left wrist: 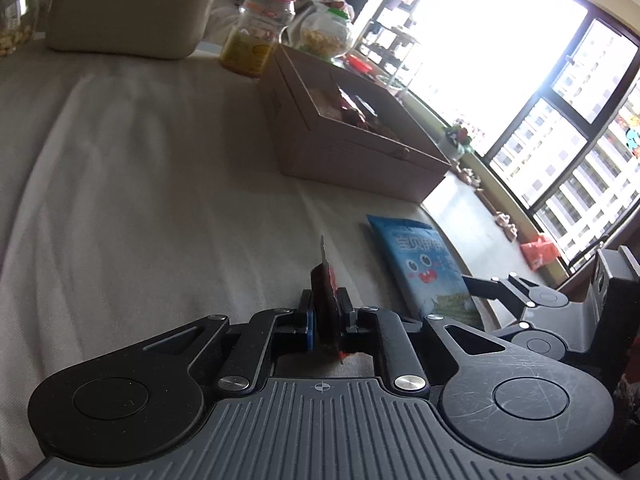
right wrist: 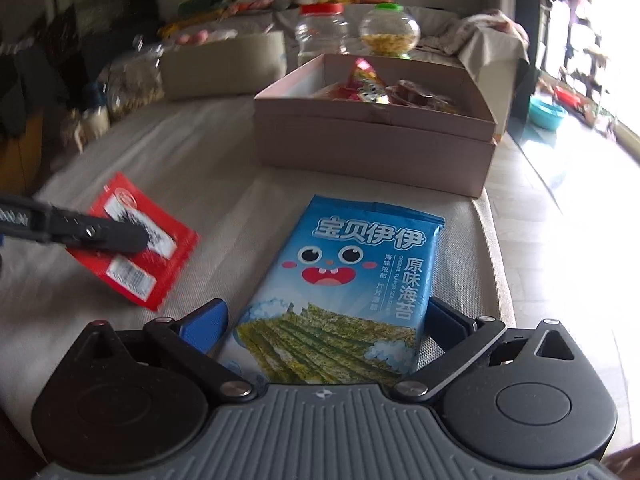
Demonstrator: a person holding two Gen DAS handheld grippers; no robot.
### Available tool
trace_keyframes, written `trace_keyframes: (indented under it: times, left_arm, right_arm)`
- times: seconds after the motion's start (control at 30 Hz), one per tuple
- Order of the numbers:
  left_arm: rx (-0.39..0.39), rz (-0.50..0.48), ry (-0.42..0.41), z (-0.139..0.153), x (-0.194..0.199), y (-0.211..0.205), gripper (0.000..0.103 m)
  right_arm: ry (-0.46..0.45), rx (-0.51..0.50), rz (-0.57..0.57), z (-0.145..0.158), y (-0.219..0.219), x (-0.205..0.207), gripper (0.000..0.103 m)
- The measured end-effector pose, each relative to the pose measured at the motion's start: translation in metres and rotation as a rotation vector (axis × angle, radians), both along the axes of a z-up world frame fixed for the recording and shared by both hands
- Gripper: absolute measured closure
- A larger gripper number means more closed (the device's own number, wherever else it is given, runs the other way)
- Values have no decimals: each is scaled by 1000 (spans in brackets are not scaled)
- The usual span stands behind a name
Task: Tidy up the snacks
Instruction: 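Lift the seaweed packet and red packet and carry both toward the pink box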
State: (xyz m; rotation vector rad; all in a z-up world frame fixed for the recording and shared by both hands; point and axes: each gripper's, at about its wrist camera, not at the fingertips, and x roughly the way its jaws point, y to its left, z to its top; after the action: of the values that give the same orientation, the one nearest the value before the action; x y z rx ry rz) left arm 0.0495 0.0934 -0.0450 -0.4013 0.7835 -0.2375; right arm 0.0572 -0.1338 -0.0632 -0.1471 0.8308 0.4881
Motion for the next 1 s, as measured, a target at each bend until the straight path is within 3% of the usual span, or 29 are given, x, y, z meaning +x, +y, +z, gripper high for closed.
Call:
trace_keyframes:
  times: [0.23, 0.4, 0.63, 0.83, 1.0]
  left_arm:
    - [-10, -46, -28, 5, 2, -10, 89]
    - [75, -60, -38, 10, 3, -24, 89]
    - [119, -62, -24, 7, 7, -30, 89]
    - [61, -85, -7, -4, 15, -30, 89]
    - [25, -88, -68, 5, 10, -26, 91]
  right_arm:
    - [0, 57, -140, 12, -11, 6, 2]
    - [62, 55, -199, 6, -11, 23, 2]
    - [6, -25, -116, 12, 8, 11, 18]
    - [-50, -8, -82, 31, 0, -10, 20]
    - [-119, 5, -73, 54, -16, -28, 20]
